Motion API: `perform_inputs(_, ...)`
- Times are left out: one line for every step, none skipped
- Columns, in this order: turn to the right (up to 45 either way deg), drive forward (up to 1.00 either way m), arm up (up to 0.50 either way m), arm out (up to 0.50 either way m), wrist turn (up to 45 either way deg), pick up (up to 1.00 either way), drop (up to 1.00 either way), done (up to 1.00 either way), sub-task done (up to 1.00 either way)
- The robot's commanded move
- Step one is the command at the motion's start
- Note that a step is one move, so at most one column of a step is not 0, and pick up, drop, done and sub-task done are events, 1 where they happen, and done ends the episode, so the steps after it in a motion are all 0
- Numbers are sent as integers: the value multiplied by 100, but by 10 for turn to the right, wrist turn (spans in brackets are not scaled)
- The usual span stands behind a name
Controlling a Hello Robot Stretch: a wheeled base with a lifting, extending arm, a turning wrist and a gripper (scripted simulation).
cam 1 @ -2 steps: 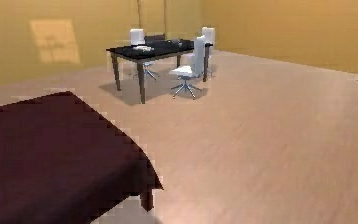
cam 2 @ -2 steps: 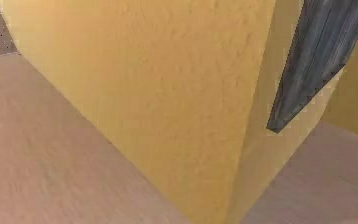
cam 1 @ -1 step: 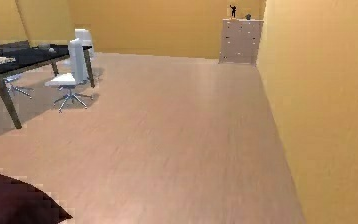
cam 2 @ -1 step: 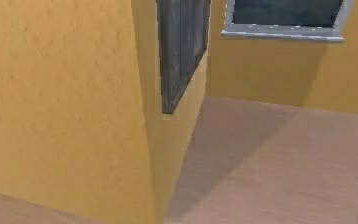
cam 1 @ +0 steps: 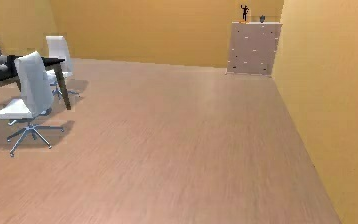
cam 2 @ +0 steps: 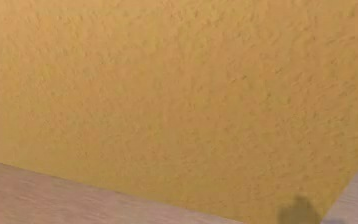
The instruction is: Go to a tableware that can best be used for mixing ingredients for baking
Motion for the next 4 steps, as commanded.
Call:
perform_inputs(0, 5, 0, 0, 0, 0, 0, 0, 0)
perform_inputs(-180, 0, 0, 0, 0, 0, 0, 0, 0)
perform_inputs(0, 100, 0, 0, 0, 0, 0, 0, 0)
perform_inputs(0, 100, 0, 0, 0, 0, 0, 0, 0)
